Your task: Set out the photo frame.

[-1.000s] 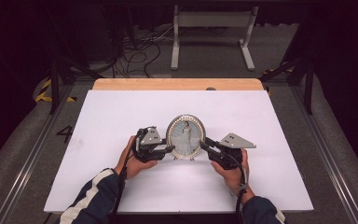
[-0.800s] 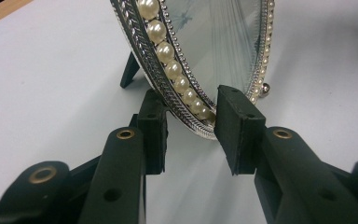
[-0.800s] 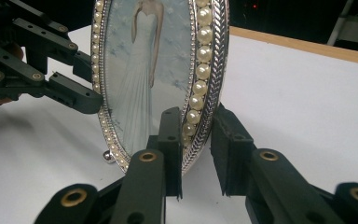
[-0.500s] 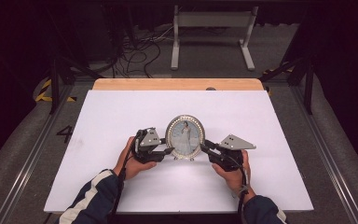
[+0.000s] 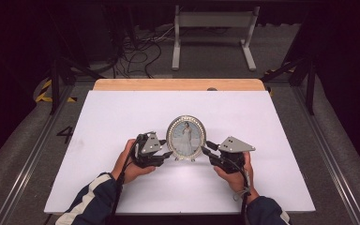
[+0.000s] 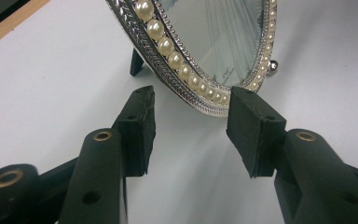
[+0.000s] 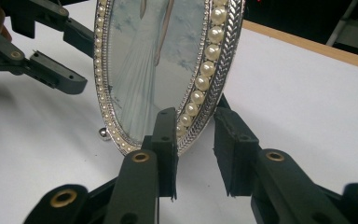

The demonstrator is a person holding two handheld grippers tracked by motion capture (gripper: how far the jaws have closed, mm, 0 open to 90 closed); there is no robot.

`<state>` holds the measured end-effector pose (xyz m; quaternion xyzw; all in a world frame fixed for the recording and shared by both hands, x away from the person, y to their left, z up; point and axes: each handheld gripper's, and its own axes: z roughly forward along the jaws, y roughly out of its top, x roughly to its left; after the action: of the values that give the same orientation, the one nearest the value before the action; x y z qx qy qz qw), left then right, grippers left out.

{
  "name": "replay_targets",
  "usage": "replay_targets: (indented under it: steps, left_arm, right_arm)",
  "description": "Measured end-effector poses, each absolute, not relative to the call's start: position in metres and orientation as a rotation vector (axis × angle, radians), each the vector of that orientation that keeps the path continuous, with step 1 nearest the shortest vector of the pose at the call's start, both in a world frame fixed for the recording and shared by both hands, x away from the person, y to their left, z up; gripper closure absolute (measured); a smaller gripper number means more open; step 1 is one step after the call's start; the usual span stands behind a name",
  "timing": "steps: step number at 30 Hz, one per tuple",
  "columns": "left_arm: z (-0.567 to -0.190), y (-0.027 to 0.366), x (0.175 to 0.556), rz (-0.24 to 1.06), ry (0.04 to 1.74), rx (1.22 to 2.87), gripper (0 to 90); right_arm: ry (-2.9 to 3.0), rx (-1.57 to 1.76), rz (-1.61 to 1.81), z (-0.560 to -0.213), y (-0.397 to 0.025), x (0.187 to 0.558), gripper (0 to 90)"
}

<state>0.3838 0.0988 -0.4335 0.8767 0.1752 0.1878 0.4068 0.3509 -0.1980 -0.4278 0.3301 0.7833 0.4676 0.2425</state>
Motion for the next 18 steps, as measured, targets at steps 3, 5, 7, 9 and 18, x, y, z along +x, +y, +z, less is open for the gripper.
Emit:
replay_targets:
  steps: [3, 5, 7, 9, 18]
  left_arm:
    - [-0.434, 0.102, 0.383, 0.491, 0.414, 2.215, 47.2]
    - [-0.435, 0.104, 0.384, 0.484, 0.413, 2.219, 45.8]
    - [-0.436, 0.105, 0.385, 0.485, 0.420, 2.222, 44.0]
    - [-0.437, 0.106, 0.385, 0.484, 0.419, 2.228, 43.3]
    - [-0.436, 0.114, 0.380, 0.483, 0.413, 2.227, 37.2]
  right_arm:
    - [2.148, 0.896, 1.277, -0.428, -0.202, 0.351, 69.7]
    - [2.150, 0.890, 1.268, -0.428, -0.205, 0.351, 67.8]
    - [2.156, 0.877, 1.241, -0.428, -0.206, 0.350, 67.4]
    - [2.152, 0.866, 1.226, -0.428, -0.207, 0.349, 66.0]
    - [2.166, 0.810, 1.142, -0.426, -0.213, 0.341, 59.9]
